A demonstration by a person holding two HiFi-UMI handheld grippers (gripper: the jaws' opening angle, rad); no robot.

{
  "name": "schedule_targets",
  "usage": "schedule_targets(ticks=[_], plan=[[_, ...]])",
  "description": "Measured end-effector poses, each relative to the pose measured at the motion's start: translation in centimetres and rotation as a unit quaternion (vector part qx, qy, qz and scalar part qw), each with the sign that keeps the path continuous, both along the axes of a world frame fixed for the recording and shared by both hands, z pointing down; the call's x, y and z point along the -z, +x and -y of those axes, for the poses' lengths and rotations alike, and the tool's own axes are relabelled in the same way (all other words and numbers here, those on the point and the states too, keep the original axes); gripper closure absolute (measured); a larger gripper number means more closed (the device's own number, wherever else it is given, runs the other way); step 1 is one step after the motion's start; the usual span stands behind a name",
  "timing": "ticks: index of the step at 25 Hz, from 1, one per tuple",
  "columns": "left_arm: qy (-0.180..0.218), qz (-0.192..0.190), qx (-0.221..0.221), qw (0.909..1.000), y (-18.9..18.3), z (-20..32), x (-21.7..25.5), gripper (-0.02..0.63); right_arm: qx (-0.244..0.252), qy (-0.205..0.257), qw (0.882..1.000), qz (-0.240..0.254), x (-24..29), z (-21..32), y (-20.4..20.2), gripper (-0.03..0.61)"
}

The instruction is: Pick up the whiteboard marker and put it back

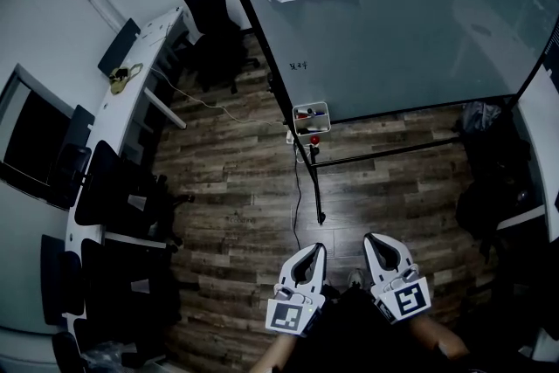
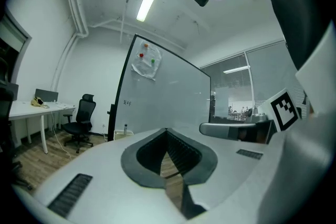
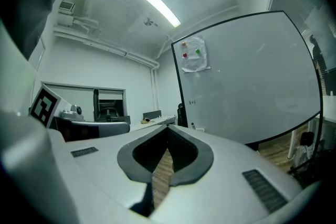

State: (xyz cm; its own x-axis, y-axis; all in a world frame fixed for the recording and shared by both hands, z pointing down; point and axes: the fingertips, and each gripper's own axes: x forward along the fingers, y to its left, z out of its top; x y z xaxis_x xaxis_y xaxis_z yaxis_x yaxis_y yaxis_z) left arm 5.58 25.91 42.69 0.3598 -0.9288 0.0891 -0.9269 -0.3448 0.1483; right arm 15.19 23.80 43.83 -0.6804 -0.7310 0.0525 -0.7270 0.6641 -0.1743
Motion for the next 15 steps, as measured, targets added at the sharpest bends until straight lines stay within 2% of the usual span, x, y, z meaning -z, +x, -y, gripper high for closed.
schedule_targets(ticks=[5, 8, 15], plan=[[0.001, 0.0, 0.027, 0.9996, -0.5, 0.5, 0.4, 0.606, 0.013, -0.001, 1.0, -0.004, -0.5, 0.6, 0.2, 0.563], [-0.005, 0.0, 0.035, 0.9994, -0.9, 0.9, 0.2, 0.606, 0.018, -0.002, 1.0, 0.01, -0.1, 1.1, -0.2, 0.563], [-0.016, -0.006, 0.02, 0.9997, -1.0, 3.2, -1.2, 0.606, 0.01, 0.001, 1.0, 0.012, 0.1, 3.8, -1.0, 0.563]])
